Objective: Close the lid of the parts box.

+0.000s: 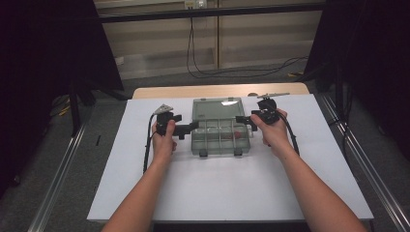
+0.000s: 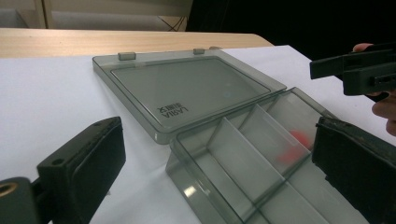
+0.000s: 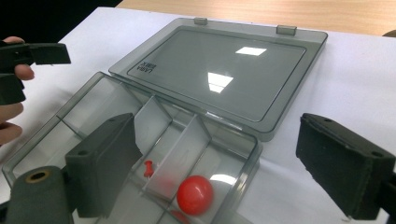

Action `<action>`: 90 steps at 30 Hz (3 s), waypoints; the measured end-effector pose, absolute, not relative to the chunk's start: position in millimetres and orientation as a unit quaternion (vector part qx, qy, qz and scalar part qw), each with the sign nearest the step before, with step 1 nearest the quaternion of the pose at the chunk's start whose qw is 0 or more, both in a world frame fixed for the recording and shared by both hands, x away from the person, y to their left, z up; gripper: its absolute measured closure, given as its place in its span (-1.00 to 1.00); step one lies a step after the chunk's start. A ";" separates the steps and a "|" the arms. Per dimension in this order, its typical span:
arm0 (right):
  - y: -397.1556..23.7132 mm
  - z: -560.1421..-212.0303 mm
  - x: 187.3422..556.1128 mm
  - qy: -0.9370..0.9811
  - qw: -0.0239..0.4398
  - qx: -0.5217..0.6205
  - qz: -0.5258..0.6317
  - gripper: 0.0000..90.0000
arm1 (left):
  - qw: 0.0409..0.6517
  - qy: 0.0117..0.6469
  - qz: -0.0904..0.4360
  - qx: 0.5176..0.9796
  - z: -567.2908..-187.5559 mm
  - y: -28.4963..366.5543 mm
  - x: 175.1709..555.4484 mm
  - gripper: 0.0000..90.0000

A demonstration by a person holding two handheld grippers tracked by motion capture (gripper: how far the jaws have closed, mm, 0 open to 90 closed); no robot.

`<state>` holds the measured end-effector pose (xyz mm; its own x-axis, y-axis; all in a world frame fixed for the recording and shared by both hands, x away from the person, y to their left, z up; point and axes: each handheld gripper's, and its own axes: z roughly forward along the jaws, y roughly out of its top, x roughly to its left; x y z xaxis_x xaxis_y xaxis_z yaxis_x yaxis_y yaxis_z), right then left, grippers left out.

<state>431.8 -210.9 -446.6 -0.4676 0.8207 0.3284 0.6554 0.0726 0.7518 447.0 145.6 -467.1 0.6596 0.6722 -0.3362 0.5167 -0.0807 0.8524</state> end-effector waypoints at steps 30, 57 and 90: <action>-216.0 -475.1 470.4 0.679 0.055 0.588 0.436 -0.05 | 0.483 0.517 0.045 0.706 -480.3 120.9 493.8 -0.19; -208.1 -493.2 481.9 0.664 0.023 0.599 0.447 0.01 | 0.460 0.546 0.022 0.700 -493.0 109.0 502.7 -0.03; -215.6 -472.5 458.4 0.703 0.121 0.533 0.455 0.56 | 0.479 0.478 0.135 0.724 -465.2 123.0 477.3 0.92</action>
<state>458.4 -215.6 -472.5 -0.4016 0.8595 0.3160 0.6397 0.0163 0.7685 477.3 123.0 -465.2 0.5070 0.8208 -0.2630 0.5622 -0.0837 0.8227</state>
